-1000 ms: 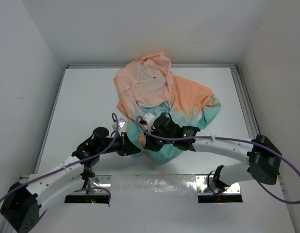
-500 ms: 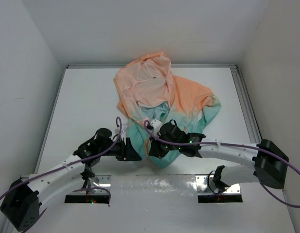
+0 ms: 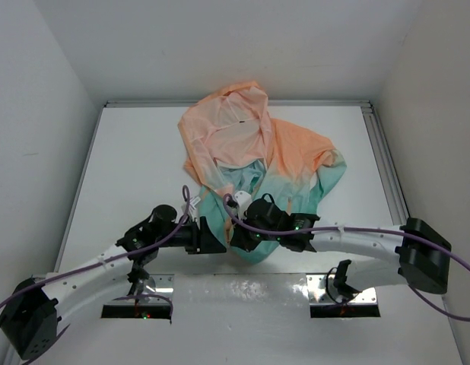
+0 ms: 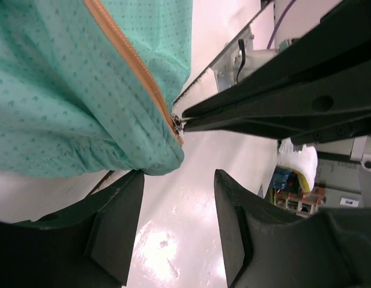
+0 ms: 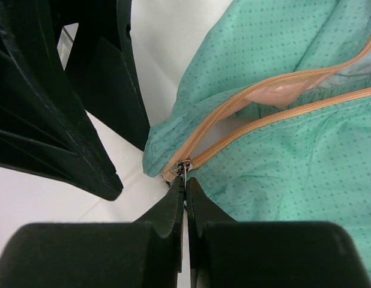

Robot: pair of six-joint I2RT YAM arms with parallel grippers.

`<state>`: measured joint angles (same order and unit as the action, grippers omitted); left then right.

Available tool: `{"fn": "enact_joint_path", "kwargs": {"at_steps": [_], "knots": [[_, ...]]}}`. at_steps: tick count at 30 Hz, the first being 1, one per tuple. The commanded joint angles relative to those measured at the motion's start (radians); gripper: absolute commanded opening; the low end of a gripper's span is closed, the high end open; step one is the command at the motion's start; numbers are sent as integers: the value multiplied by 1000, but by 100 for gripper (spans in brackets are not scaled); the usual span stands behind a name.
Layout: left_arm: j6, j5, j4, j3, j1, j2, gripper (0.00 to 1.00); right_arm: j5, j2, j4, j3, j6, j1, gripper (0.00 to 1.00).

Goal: Zip up the jacket

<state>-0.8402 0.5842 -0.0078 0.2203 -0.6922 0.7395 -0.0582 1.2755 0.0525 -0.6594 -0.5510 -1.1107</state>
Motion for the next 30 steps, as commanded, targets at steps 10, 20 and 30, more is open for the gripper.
{"fn": "enact_joint_path", "kwargs": {"at_steps": [10,20,30], "knots": [[-103,-127,140,-44,-30,-12,32,32,-16,-91,27,-32,-38,0],[-82,-73,189,-56,-32,44,29,35,-8,-91,23,-32,-41,0],[-68,-75,224,-76,-32,55,1,32,-1,-83,12,-32,-43,0]]}}
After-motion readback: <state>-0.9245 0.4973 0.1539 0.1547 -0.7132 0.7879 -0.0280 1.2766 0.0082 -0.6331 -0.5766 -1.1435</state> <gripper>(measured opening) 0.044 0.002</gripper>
